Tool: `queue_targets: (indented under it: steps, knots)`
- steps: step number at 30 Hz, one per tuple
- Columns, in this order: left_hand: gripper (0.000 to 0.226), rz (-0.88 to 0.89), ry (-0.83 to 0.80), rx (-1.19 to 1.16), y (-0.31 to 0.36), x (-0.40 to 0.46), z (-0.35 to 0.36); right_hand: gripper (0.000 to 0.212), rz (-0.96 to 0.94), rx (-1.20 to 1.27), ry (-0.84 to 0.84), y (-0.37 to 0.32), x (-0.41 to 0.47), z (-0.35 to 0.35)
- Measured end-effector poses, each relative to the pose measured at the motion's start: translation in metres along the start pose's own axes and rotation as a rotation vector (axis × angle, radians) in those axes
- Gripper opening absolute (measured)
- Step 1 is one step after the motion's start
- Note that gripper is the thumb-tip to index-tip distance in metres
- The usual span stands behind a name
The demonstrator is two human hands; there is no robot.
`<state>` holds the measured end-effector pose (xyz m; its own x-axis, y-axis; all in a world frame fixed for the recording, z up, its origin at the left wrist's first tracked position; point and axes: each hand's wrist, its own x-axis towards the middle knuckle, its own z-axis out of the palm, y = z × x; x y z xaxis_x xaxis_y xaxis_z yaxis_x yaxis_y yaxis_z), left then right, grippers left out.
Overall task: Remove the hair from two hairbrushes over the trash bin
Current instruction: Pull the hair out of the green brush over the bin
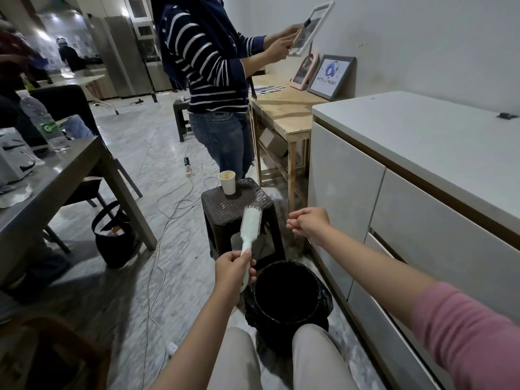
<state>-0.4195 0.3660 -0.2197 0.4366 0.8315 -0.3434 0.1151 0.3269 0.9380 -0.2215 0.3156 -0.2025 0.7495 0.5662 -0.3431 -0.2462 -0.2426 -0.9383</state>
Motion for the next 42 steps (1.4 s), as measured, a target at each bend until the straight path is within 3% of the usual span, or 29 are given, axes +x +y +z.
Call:
queue_targets:
  steps: [2, 6, 8, 10, 15, 20, 28, 36, 42]
  knots:
    - [0.015, 0.015, -0.037, 0.026, 0.006, -0.002, 0.001, 0.027, -0.010, -0.044, -0.033, 0.002, 0.002, 0.004]
    - [0.012, 0.019, -0.127, 0.050, 0.016, -0.005, 0.005, 0.058, -0.026, -0.047, -0.275, -0.003, 0.006, 0.007]
    - [0.012, 0.015, -0.154, 0.069, 0.019, -0.005, 0.007, 0.058, -0.014, -0.017, -0.398, -0.006, 0.008, 0.006]
    - [0.013, 0.012, -0.162, 0.081, 0.021, -0.005, 0.009, 0.045, -0.018, -0.066, -0.454, -0.009, 0.007, 0.007]
    - [0.013, 0.025, -0.133, 0.068, 0.021, -0.002, 0.009, 0.014, -0.069, -0.191, -0.380, -0.006, 0.010, 0.009]
    - [0.013, 0.006, -0.053, -0.001, 0.019, 0.003, 0.005, 0.014, -0.101, -0.185, -0.385, -0.001, 0.012, 0.006]
    - [0.018, -0.050, 0.108, -0.055, 0.010, 0.007, -0.006, 0.016, -0.078, 0.100, -0.370, -0.003, 0.015, -0.011]
    - [0.013, -0.040, 0.124, -0.063, 0.007, 0.004, -0.006, 0.011, -0.102, -0.182, -0.182, 0.003, 0.015, -0.013]
    - [0.011, 0.010, 0.082, -0.046, 0.012, 0.002, -0.007, 0.012, -0.139, -0.424, -0.209, 0.006, 0.020, -0.005]
